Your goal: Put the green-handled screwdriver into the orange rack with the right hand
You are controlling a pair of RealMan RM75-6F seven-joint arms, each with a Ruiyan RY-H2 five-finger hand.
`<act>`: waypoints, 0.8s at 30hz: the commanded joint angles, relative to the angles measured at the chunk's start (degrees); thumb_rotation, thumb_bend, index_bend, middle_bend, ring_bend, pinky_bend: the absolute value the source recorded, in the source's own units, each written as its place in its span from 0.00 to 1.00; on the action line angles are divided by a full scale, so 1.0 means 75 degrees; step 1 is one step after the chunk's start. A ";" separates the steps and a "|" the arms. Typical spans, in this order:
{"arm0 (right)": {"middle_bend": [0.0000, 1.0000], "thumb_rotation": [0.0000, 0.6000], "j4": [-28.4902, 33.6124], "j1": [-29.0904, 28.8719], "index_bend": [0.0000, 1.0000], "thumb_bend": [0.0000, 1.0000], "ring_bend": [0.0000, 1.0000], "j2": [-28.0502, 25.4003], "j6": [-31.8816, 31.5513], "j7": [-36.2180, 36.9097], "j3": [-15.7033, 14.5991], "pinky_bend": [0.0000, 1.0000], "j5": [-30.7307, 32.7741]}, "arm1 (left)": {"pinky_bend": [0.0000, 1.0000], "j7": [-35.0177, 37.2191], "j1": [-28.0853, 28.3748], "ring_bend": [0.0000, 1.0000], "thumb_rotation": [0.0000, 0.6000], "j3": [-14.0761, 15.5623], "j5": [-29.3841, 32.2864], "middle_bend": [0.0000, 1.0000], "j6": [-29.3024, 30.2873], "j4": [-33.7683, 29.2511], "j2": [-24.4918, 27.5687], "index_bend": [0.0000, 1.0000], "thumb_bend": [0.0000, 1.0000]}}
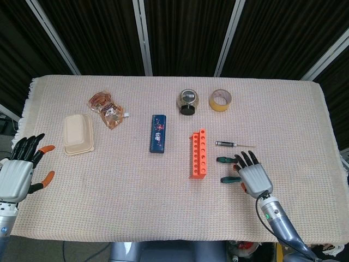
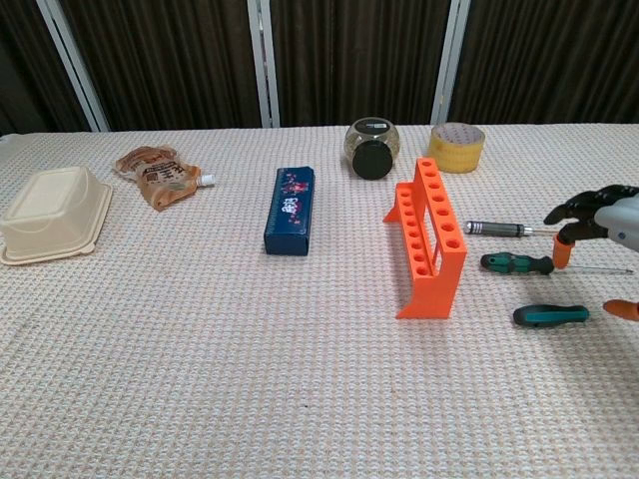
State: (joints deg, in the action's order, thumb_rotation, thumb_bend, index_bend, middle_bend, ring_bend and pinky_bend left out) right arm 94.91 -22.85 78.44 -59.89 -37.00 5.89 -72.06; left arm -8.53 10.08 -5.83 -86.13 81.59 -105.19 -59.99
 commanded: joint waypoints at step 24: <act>0.10 1.00 -0.0194 -0.0627 0.38 0.33 0.00 0.0552 0.0385 -0.0991 -0.0288 0.00 0.1277 | 0.00 0.0265 0.0109 0.00 1.00 0.0032 0.0094 0.01 -0.0063 0.0234 -0.0052 0.23 0.32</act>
State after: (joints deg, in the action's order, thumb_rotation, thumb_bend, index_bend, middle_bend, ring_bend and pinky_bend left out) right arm 93.40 -27.46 82.63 -57.09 -44.25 3.94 -62.70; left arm -6.57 10.87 -5.58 -85.43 81.11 -103.47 -60.36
